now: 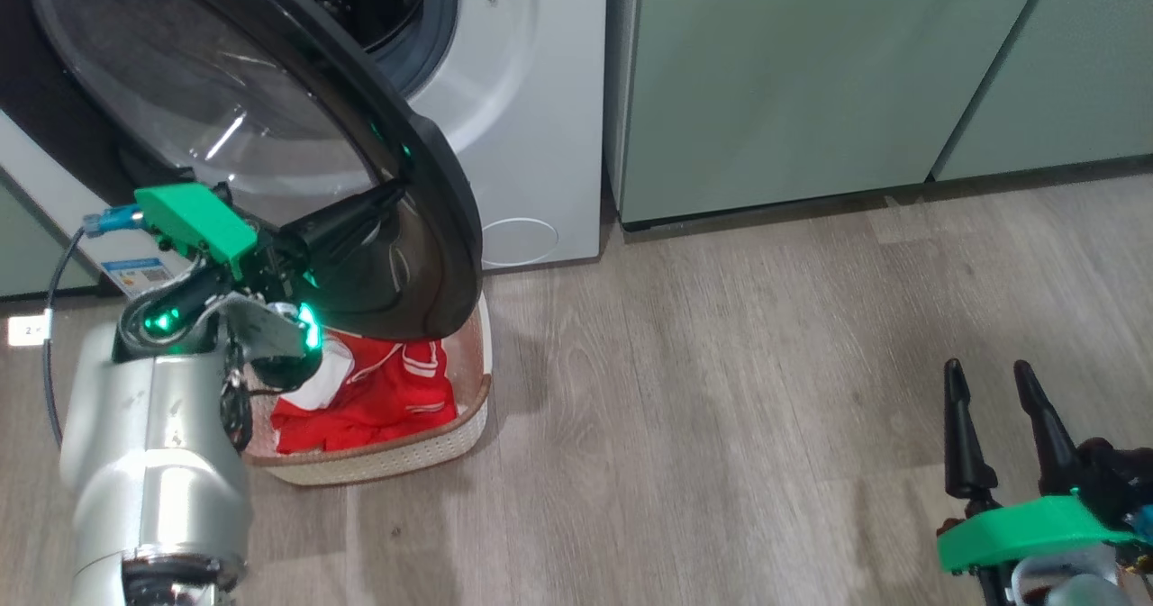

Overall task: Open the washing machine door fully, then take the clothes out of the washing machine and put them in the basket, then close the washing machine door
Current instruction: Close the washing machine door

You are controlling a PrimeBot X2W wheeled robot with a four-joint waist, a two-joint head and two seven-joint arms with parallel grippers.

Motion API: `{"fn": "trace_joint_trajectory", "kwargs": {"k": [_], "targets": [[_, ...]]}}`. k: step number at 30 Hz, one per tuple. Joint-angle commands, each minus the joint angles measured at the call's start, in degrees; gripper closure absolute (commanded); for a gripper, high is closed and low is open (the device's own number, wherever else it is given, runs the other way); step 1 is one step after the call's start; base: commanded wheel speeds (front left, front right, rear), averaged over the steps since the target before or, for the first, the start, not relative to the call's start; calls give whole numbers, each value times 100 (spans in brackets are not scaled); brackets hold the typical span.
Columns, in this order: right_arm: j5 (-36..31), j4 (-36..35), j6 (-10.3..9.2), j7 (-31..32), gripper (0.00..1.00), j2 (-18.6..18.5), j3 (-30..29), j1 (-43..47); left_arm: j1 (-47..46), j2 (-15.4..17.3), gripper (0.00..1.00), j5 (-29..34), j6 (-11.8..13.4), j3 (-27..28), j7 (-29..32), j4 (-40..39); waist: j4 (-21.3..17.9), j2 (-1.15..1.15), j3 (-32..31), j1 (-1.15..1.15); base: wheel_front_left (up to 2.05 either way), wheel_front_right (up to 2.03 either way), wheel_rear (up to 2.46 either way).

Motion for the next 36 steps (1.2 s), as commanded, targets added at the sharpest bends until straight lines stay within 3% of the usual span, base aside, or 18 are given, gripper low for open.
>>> {"fn": "trace_joint_trajectory", "kwargs": {"k": [1, 8, 9, 12, 19, 22, 24, 27, 36], "targets": [[-42, -170, -4, -35, 0, -89, 91, -124, -176, 170, 100, -98, -71, 82, -35, -122, 9, 0, -44, 0, 0, 0, 0], [-40, -194, -4, -35, 0, -60, 62, -56, -17, 169, 100, -188, -254, -45, -146, -18, 331, 0, -169, 0, 0, 0, 0], [-39, -198, -4, -35, 0, -55, 57, -48, 35, 171, 96, -176, -270, -49, -193, -35, 396, 0, -192, 0, 0, 0, 0], [-42, -212, -4, -35, 0, -37, 38, -22, 253, 217, 0, -62, -302, -92, -375, -153, 600, 0, -259, 0, 0, 0, 0], [-54, -251, -4, -35, 0, 1, -39, 2, 1052, 421, 0, 469, -316, -488, -1259, -1227, 946, 0, -351, 0, 0, 0, 0], [-62, -259, -4, -35, 0, 24, -66, 7, 1737, 653, 0, 768, -317, -938, -2341, -2114, 1078, 0, -388, 0, 0, 0, 0], [-64, -259, -4, -35, 0, 29, -76, 16, 1920, 721, 0, 817, -317, -1055, -2637, -2251, 1101, 0, -404, 0, 0, 0, 0], [-66, -277, -4, -35, 0, 42, -111, 59, 2379, 1069, 0, 1170, -318, -1578, -3633, -2549, 1172, 0, -430, 0, 0, 0, 0], [-73, -299, -4, -35, 0, 61, -147, 138, 2898, 1890, 0, 1834, -318, -3041, -6735, -2064, 1276, 0, -472, 0, 0, 0, 0]]}}
